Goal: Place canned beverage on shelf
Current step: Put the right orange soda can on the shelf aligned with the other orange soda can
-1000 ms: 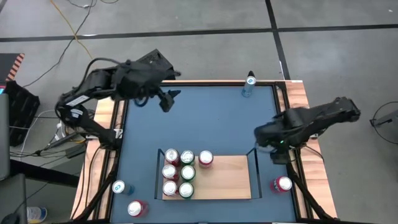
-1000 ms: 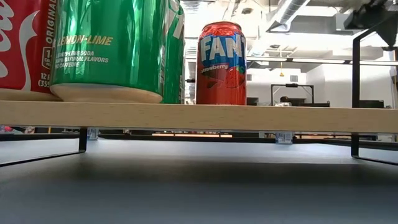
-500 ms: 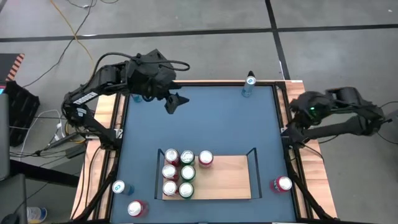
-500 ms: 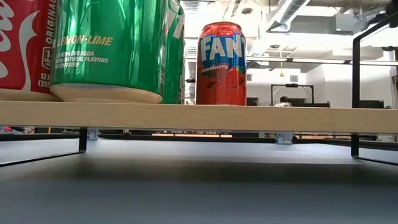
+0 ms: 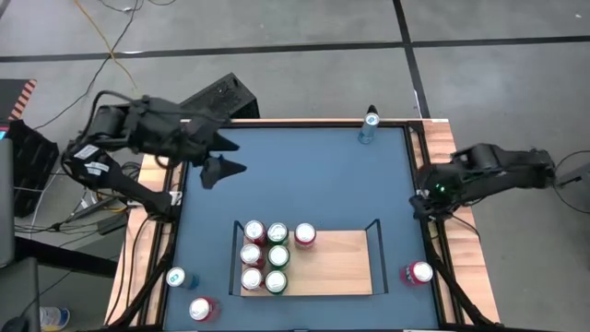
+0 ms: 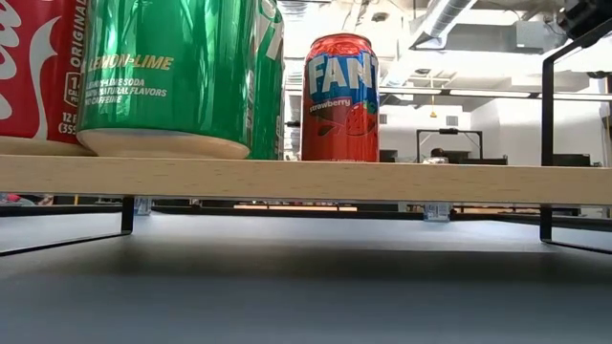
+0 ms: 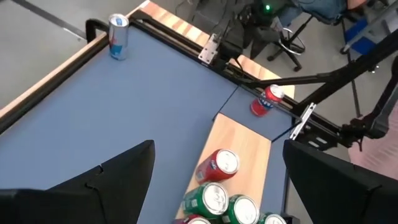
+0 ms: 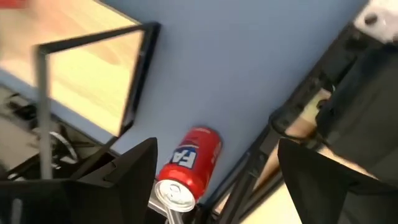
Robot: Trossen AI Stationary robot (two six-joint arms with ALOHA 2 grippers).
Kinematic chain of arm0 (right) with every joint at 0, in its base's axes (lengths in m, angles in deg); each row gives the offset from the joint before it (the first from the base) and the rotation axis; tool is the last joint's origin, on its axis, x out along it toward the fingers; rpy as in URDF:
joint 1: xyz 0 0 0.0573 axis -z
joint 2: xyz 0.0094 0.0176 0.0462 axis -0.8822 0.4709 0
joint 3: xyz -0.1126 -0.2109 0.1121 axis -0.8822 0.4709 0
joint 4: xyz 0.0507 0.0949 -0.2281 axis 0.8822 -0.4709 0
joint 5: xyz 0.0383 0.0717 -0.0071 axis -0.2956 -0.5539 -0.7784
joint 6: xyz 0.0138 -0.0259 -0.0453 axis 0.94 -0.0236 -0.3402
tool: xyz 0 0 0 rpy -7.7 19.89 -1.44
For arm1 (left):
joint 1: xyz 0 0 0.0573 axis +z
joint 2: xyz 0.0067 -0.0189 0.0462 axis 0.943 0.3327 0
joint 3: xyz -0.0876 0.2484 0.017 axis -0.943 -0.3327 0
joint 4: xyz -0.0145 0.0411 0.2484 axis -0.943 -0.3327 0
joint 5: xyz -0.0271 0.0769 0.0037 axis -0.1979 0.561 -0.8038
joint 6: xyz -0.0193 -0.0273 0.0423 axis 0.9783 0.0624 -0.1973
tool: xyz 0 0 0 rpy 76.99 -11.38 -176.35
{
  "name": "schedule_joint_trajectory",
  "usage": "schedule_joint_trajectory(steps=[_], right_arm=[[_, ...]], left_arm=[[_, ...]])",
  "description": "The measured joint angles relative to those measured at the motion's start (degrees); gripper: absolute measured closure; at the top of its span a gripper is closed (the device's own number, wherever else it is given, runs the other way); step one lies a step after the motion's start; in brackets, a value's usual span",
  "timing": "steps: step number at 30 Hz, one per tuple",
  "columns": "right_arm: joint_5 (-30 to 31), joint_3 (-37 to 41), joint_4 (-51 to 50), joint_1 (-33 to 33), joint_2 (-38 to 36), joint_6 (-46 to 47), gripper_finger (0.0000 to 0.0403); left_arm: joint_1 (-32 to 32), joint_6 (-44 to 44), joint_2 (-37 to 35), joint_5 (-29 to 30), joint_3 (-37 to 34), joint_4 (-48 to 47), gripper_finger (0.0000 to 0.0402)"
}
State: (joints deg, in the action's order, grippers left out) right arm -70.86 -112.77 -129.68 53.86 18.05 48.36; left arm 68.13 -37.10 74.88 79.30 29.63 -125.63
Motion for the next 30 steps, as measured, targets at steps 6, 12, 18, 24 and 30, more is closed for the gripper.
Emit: schedule_joint_trajectory(steps=[6,12,18,24,30], right_arm=[[3.9,-2.0,0.0,-13.6,4.2,15.4,0.0088],[8.0,-2.5,2.5,-34.4,9.1,36.0,0.0088],[10.5,-2.5,5.3,-49.4,14.0,55.9,0.0088],[9.5,-2.6,11.3,-50.7,18.3,58.5,0.0088],[9.6,-2.6,14.0,-49.1,22.8,58.2,0.0088]], left_arm=[[-6.5,0.4,-0.6,7.2,0.0,-0.4,0.0062],[-10.5,0.8,-0.6,10.6,0.0,-0.4,0.0062],[-12.7,0.8,-0.6,14.9,0.0,-0.4,0.0062],[-13.0,-0.5,-0.6,16.1,0.0,-0.4,0.0062],[-13.0,-0.4,-0.6,15.8,0.0,-0.4,0.0062]])
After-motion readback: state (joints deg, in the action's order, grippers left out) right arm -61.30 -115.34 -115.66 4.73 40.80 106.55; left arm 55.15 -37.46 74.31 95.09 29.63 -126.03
